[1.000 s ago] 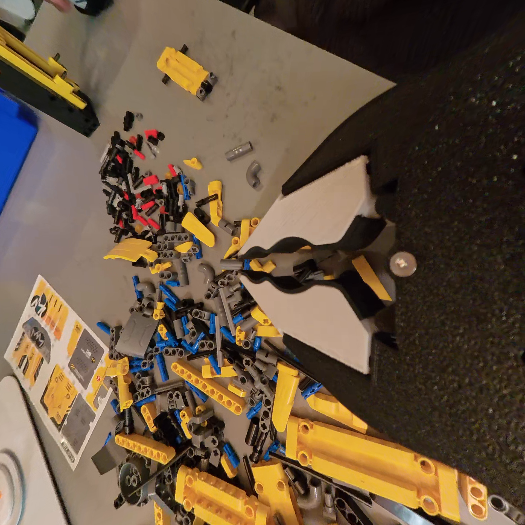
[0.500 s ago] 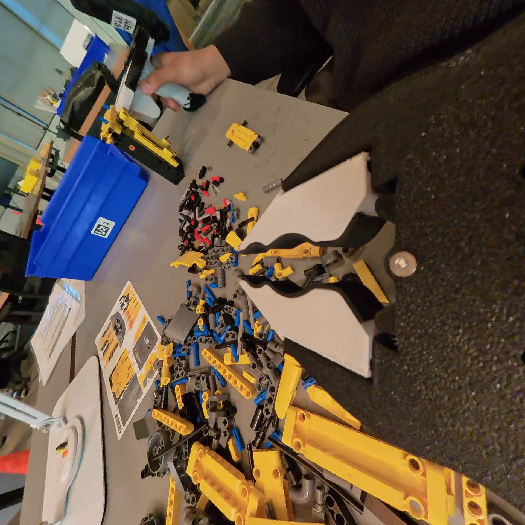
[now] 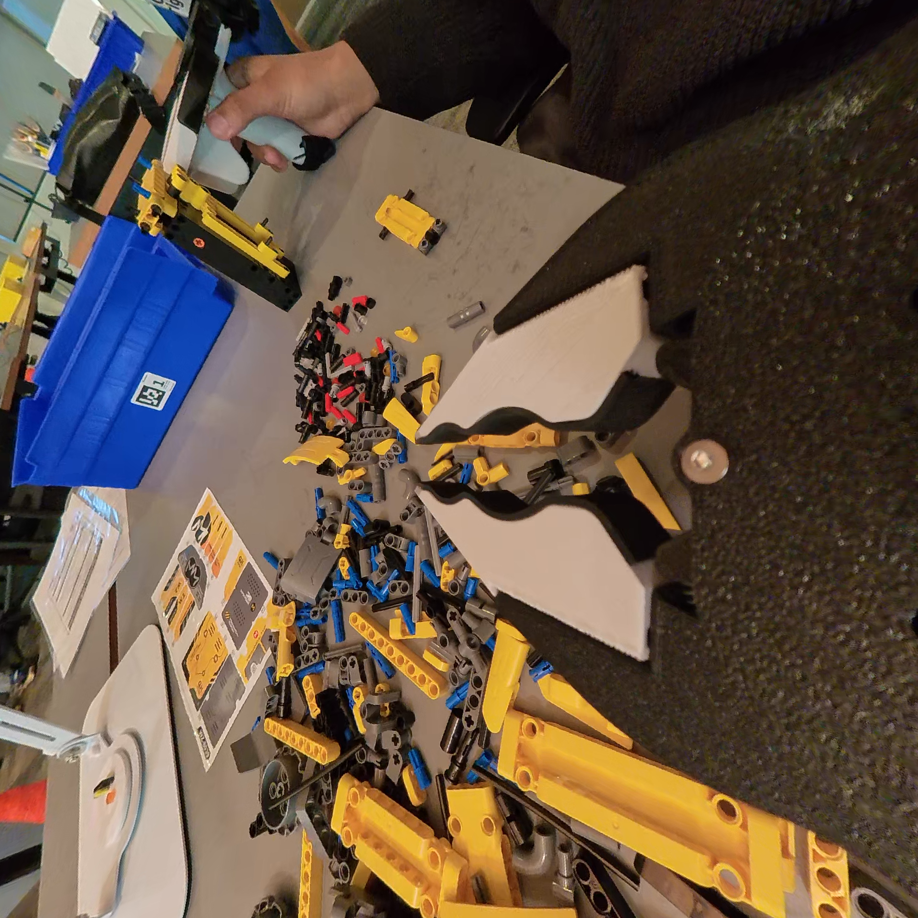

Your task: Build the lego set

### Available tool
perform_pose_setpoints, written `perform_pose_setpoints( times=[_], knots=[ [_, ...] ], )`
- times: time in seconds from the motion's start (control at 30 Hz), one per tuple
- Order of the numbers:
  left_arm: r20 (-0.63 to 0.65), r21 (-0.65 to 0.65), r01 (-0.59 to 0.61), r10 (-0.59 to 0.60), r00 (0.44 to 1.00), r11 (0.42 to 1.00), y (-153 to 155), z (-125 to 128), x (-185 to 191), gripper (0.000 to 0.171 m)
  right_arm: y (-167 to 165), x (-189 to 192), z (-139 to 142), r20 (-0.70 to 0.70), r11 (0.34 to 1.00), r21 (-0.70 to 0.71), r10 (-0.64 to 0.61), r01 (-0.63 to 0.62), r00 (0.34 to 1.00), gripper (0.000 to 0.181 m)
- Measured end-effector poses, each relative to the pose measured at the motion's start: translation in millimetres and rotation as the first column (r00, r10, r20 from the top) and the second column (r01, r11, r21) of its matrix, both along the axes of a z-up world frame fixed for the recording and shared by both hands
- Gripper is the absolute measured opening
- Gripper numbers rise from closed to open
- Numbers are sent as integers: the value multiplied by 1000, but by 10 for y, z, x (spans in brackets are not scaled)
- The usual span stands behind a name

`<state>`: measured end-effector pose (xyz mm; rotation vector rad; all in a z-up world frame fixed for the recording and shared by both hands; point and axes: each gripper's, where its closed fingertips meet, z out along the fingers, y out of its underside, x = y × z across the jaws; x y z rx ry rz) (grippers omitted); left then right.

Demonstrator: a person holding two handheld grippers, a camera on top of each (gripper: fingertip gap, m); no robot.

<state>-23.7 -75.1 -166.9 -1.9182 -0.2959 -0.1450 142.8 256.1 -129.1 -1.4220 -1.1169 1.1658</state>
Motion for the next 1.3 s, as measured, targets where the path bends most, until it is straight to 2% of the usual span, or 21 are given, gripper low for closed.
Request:
perform_pose_setpoints(
  times=[0.13, 0.23, 0.27, 0.33, 0.37, 0.43, 0.57, 0.67, 0.83, 0.93, 1.0, 1.07, 1.1, 1.3],
  knots=[
    [4, -15, -34, 34, 999, 999, 9, -5, -41, 14, 40, 3, -9, 1, 1000, -24, -13, 13, 1000, 10],
    [59, -106, -18, 25, 998, 994, 75, -49, -58, 14, 47, 23, 19, -19, 1000, -24, -18, 18, 1000, 10],
    [66, -152, -35, 46, 997, 988, 93, -88, -106, 15, 48, 32, 33, -29, 1000, -23, -20, 19, 999, 10],
    [102, -239, -150, 178, 979, 959, 109, -193, -301, 24, 57, 50, 55, -46, 999, -28, -24, 23, 999, 10],
    [123, -256, -183, 220, 968, 949, 131, -226, -348, 24, 61, 57, 64, -53, 999, -32, -25, 23, 998, 10],
    [139, -243, -192, 230, 963, 951, 217, -252, -311, 25, 75, 70, 75, -64, 999, -43, -29, 26, 998, 10],
    [12, -304, -266, 282, 959, 915, 266, -411, -323, 27, 90, 87, 94, -81, 998, -61, -28, 23, 996, 10],
    [-142, -347, -335, 304, 942, 876, 232, -459, -410, 49, 85, 80, 86, -76, 998, -63, -23, 18, 997, 11],
    [-156, -365, -279, 237, 959, 888, 317, -520, -280, 60, 74, 29, 24, -26, 999, -41, -27, 26, 999, 10],
    [-209, -386, -304, 239, 948, 871, 313, -534, -335, 57, 62, -12, -25, 13, 999, -17, -30, 31, 999, 10],
    [-231, -390, -322, 247, 941, 863, 311, -516, -374, 42, 52, -37, -56, 38, 999, 1, -32, 32, 999, 11],
    [-255, -383, -330, 244, 936, 863, 318, -482, -396, 18, 41, -53, -76, 55, 999, 17, -34, 33, 998, 10],
    [-262, -388, -331, 241, 934, 860, 318, -482, -401, 14, 36, -57, -80, 60, 999, 24, -35, 33, 998, 10],
    [-263, -408, -331, 237, 935, 851, 296, -494, -401, 18, 37, -42, -56, 43, 999, 21, -33, 32, 999, 10]
  ],
)
